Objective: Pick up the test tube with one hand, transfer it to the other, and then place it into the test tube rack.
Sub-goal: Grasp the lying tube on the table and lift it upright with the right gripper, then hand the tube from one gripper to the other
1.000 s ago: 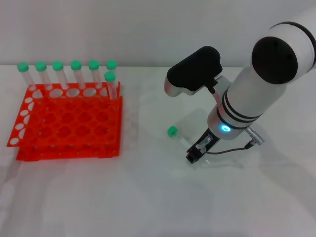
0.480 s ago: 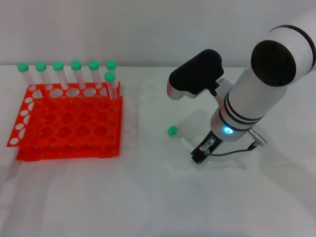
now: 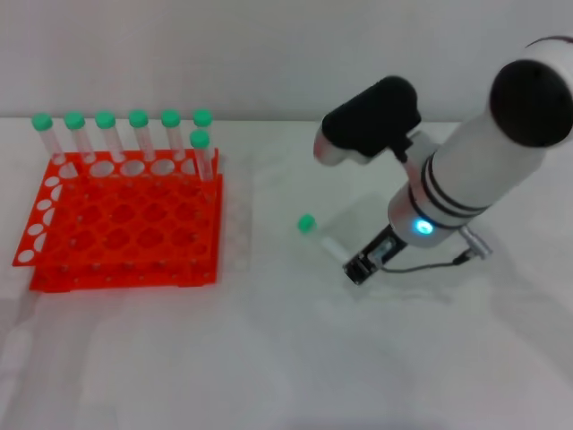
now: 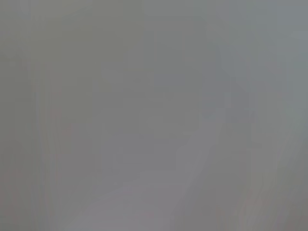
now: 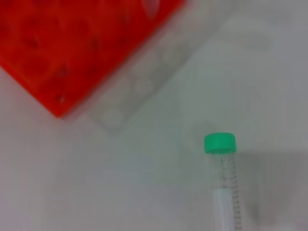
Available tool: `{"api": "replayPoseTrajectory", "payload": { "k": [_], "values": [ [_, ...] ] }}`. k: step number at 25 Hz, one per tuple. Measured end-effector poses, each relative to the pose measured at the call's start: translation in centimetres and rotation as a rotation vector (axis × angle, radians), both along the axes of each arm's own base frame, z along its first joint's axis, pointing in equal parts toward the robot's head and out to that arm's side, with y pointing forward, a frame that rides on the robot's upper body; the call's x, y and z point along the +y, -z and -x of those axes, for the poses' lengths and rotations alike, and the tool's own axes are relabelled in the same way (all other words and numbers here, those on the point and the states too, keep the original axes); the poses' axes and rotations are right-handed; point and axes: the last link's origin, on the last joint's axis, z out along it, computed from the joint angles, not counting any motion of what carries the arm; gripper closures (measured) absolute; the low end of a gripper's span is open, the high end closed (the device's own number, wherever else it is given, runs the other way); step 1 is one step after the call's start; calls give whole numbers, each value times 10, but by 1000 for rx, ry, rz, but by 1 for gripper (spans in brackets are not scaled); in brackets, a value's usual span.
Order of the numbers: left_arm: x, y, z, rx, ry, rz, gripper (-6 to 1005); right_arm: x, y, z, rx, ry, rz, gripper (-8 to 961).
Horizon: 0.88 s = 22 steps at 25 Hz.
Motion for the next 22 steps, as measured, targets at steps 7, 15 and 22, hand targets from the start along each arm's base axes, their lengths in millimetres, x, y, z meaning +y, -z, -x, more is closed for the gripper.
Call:
{"api": "replayPoseTrajectory", "payload": {
  "k": [7,15,22],
  "values": [
    [4,-2,-5,-34,27,-11,111,6,-49,-12,251,-67,-128,766],
    [15,-3,-17,-82,93,-2,111,-18,-94,-55,591,-217,-361,766],
    [25,5,-34,-105,186,61,119,-36,-87,-97,803,-293,-427,766]
  ]
}}
